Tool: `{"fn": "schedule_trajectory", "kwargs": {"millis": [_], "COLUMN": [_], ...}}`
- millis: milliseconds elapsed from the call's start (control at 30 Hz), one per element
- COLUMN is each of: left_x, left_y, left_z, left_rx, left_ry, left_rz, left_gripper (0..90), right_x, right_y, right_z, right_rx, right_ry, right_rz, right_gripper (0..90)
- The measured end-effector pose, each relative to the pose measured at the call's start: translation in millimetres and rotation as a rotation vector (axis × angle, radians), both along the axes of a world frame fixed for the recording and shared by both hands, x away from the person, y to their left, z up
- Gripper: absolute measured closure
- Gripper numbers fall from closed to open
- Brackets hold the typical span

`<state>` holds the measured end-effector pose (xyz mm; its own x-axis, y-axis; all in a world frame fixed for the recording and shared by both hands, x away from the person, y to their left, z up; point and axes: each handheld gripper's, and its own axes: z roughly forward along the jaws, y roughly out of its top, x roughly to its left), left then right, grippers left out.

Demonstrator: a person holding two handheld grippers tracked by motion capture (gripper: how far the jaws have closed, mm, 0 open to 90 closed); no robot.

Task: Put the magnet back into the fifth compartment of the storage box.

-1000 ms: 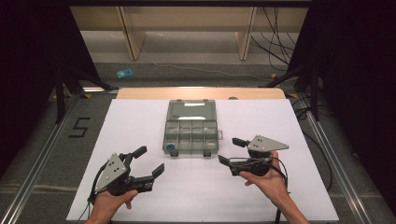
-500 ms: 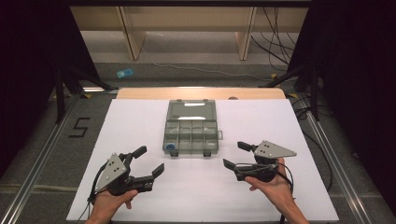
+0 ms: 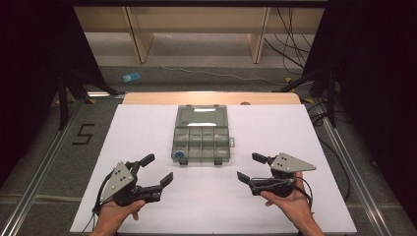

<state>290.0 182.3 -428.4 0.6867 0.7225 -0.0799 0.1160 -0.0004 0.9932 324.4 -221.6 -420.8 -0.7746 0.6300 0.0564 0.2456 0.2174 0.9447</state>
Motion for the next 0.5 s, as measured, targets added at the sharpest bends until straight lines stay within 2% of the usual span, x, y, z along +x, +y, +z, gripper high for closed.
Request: {"fn": "schedule_trajectory", "kwargs": {"millis": [100, 200, 233, 267, 333, 367, 500], "left_x": [-0.1, 0.0, 0.0, 0.0, -0.1, -0.1, -0.1], "left_y": [0.0, 0.0, 0.0, -0.1, -0.1, -0.1, -0.2], "left_z": [0.0, 0.0, -0.1, -0.1, 0.0, 0.0, 0.0], "left_rx": [0.0, -0.001, 0.0, 0.0, 0.0, 0.0, 0.0], "left_ry": [-0.001, 0.0, 0.0, 0.0, -0.001, -0.001, -0.001], "left_rz": [0.0, 0.0, 0.0, -0.001, -0.001, -0.001, -0.001], "left_gripper": [15.5, 15.6, 15.6, 15.6, 15.6, 15.6, 15.5], "right_x": [-2.6, -5.6, -5.2, -5.9, -7.8, -8.7, -9.8], "right_y": [-0.3, -2.5, -3.2, -3.3, -4.4, -5.1, -7.4], "right_z": [-1.3, -0.8, -1.4, -1.9, -3.1, -3.0, -4.8], "right_rx": [0.002, 0.003, -0.001, 0.004, 0.006, -0.003, 0.011], "right_ry": [0.025, 0.025, 0.004, 0.003, 0.007, 0.025, 0.016], "right_rz": [0.003, 0.0, -0.004, -0.007, -0.011, -0.005, -0.01], "right_gripper": [19.1, 19.1, 19.0, 19.1, 19.0, 19.0, 19.2]}}
